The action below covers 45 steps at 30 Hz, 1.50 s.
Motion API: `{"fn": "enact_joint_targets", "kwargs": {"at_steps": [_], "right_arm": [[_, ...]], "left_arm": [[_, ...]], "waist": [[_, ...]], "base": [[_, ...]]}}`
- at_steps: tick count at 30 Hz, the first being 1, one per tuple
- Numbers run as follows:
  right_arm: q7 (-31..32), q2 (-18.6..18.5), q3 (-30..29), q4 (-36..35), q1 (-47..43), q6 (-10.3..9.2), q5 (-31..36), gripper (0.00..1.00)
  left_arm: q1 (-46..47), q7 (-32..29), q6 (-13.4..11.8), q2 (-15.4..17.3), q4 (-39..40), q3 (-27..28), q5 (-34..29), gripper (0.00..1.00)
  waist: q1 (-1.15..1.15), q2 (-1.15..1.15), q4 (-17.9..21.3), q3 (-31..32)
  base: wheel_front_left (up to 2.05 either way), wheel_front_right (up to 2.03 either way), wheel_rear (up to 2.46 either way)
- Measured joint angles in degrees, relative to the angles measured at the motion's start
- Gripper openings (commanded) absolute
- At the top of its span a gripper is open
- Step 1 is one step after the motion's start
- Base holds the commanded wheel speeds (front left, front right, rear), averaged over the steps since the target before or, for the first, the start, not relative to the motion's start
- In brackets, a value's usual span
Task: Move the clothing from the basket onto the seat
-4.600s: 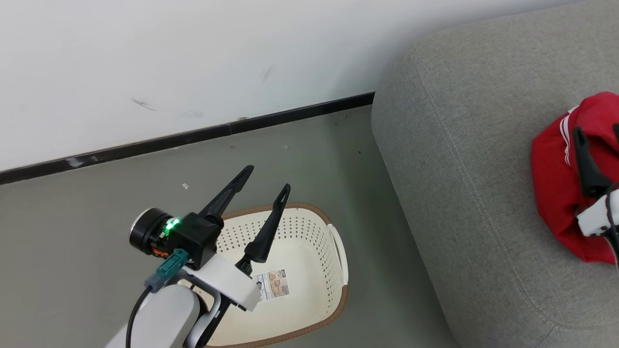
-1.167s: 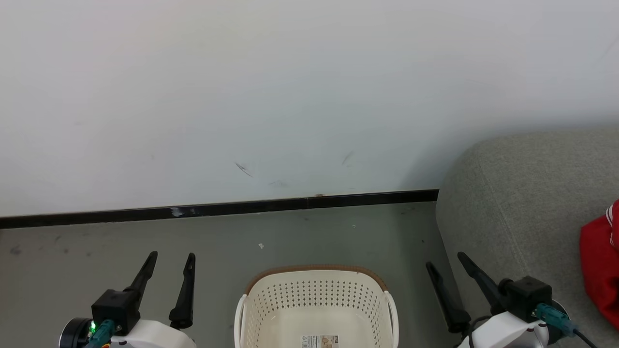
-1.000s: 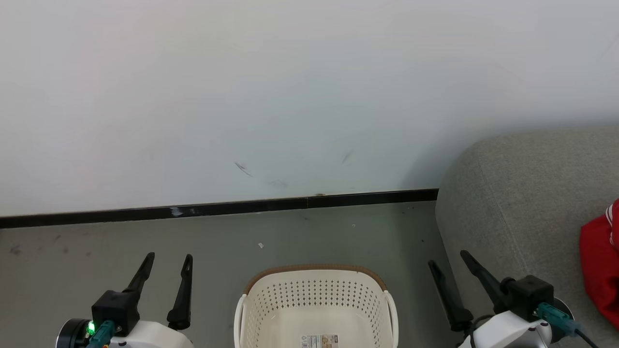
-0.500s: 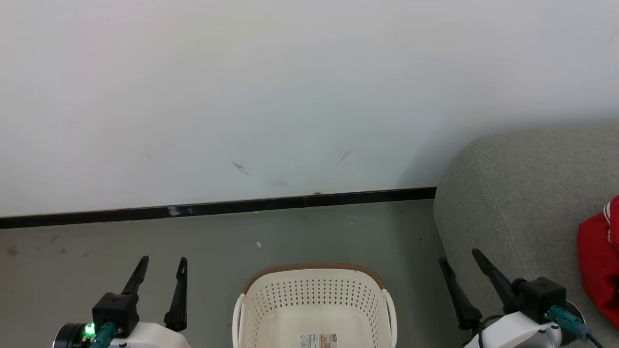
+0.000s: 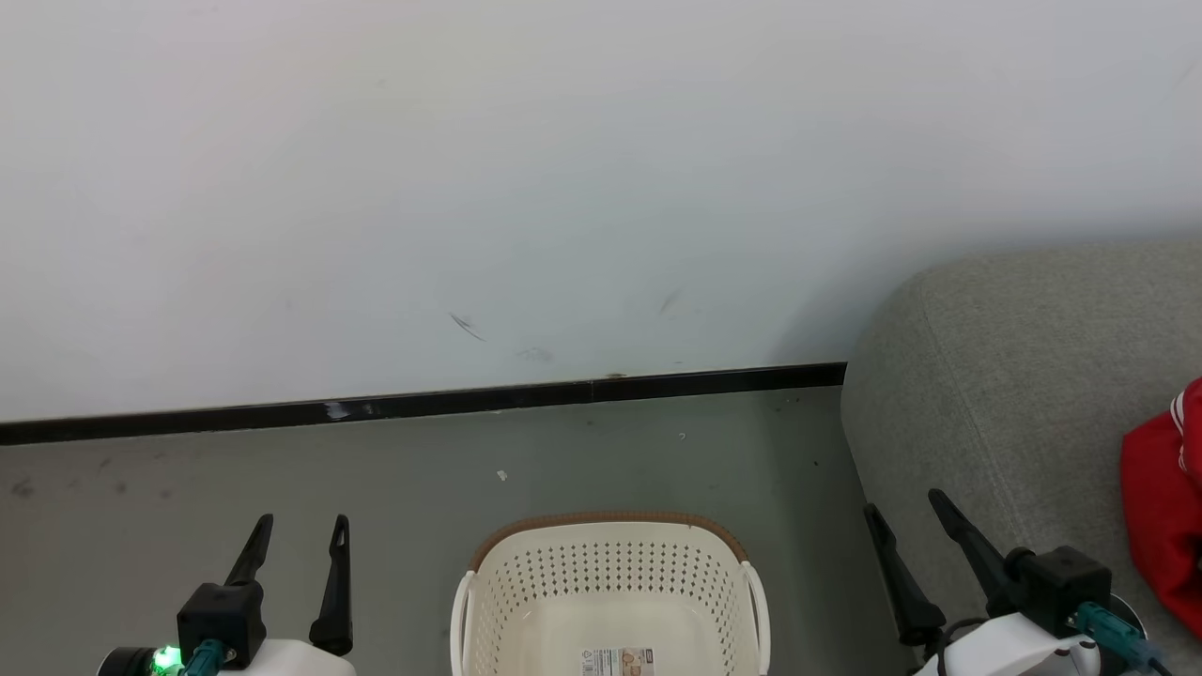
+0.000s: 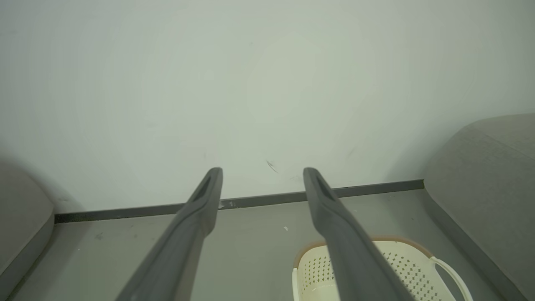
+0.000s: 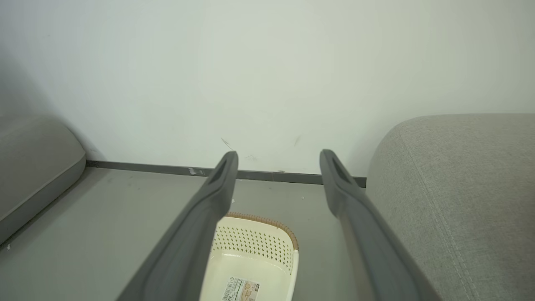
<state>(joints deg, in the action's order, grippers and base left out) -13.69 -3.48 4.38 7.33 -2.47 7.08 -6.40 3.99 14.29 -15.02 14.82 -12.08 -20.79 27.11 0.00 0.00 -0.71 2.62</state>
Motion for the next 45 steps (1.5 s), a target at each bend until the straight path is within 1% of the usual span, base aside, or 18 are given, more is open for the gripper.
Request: {"fn": "enact_joint_targets", "kwargs": {"at_steps": [2, 14, 17, 23, 24, 33, 39, 45], "right_arm": [[0.0, 0.1, 0.0, -0.1, 0.0, 0.0, 0.0, 1.0], [-0.1, 0.2, -0.1, -1.1, 0.0, 0.0, 0.1, 1.0], [-0.1, 0.4, -0.1, -1.2, 0.0, 0.0, 0.3, 1.0], [-0.1, 0.5, -0.4, -1.3, 0.0, 0.0, 0.5, 1.0], [-0.1, 0.5, -0.5, -1.2, -0.1, 0.0, 0.5, 0.0], [0.1, 1.7, 0.4, 3.6, -3.5, -0.03, 0.3, 0.0], [0.1, 1.7, 0.9, 2.8, -3.5, -0.03, -2.4, 0.0], [0.1, 1.7, 1.7, 2.1, -4.6, -0.03, -7.0, 0.0]], "left_arm": [[0.0, 0.0, -0.4, 0.0, -0.1, 0.0, -0.4, 1.0], [0.0, 0.0, -0.5, -0.2, -0.3, 0.0, -0.5, 1.0], [0.0, 0.0, -1.0, -0.2, -0.4, 0.1, -0.5, 1.0], [0.0, 0.0, -1.0, -0.3, -0.5, 0.3, -0.5, 1.0], [0.0, 0.0, -1.0, -0.3, -0.5, 0.3, -0.5, 0.0], [-3.7, -0.2, -0.9, -4.0, -4.7, -1.6, -0.3, 0.0], [-3.7, -1.1, 0.1, -4.0, -4.6, -0.3, 2.6, 0.0], [-3.7, -1.9, 1.1, -4.4, -4.3, 0.9, 6.8, 0.0]], "waist": [[0.0, 0.0, 0.0, 0.0], [0.0, 0.0, 0.0, -0.1], [0.0, 0.0, 0.0, -0.1], [0.0, 0.0, 0.0, -0.2], [0.0, 0.0, 0.0, -0.2], [0.0, 0.0, 0.0, -0.2], [0.0, 0.0, 0.1, -0.3], [0.0, 0.0, 0.1, -0.4]], "base": [[0.0, 0.0, 0.0], [0.0, 0.0, 0.0], [0.0, 0.0, 0.0], [0.0, 0.0, 0.0], [0.0, 0.0, 0.0], [0.0, 0.0, 0.0], [0.0, 0.0, 0.0], [0.0, 0.0, 0.0]]}}
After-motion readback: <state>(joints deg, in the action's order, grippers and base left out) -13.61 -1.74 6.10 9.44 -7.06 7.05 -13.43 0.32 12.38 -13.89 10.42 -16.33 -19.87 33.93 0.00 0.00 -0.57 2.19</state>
